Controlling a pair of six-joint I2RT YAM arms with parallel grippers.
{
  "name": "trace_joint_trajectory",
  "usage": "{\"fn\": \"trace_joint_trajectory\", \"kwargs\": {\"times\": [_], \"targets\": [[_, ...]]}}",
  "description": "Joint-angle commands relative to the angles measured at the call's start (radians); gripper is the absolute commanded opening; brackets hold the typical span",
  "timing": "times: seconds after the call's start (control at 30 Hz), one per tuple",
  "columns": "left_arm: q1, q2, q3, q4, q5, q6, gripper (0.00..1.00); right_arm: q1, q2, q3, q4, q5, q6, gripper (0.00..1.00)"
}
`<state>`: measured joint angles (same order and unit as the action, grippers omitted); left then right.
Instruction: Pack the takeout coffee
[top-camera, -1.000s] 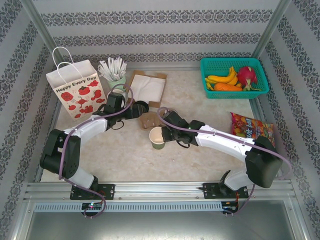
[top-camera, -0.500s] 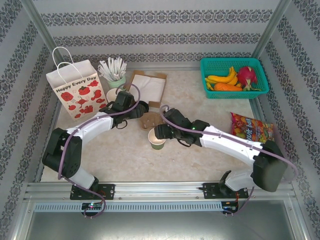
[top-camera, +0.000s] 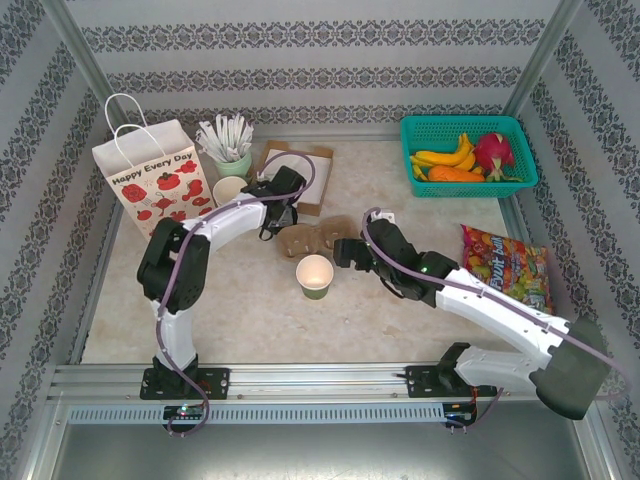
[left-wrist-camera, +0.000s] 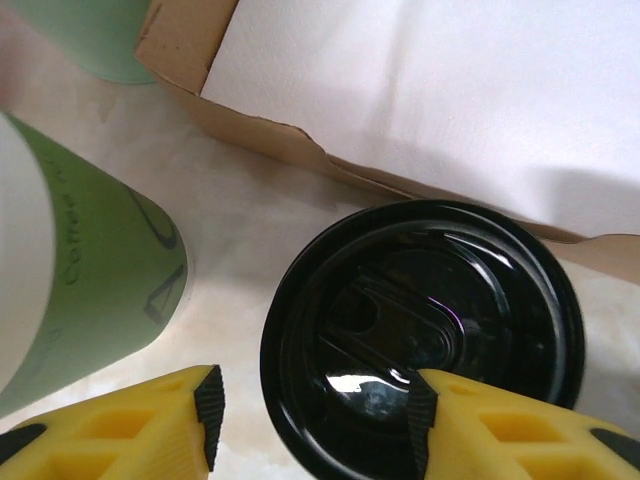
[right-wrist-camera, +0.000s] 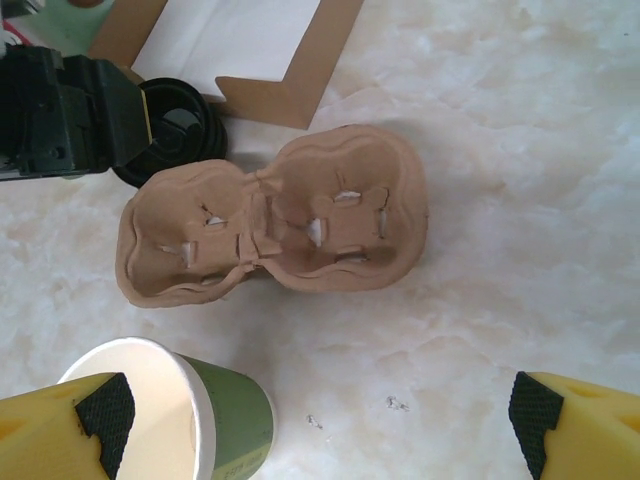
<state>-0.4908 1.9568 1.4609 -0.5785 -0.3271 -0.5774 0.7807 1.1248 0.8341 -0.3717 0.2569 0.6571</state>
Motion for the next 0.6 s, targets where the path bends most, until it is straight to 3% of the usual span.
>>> {"fn": "trace_joint_trajectory", "kwargs": {"times": [0.0, 0.13, 0.57], "targets": [[0.004, 0.042, 0.058, -0.110, -0.060, 0.022, 0.48, -0.010, -0.041, -0.025, 0.004, 0.040, 0.019, 0.98], [0.004, 0.067, 0.076, -0.117, -0.077, 0.036, 0.38, -0.014, -0.060, -0.040, 0.003, 0.048, 0.022, 0.98], [0.005, 0.096, 0.077, -0.091, -0.103, 0.069, 0.28, -0.030, -0.100, -0.059, -0.003, 0.064, 0.050, 0.98]]}}
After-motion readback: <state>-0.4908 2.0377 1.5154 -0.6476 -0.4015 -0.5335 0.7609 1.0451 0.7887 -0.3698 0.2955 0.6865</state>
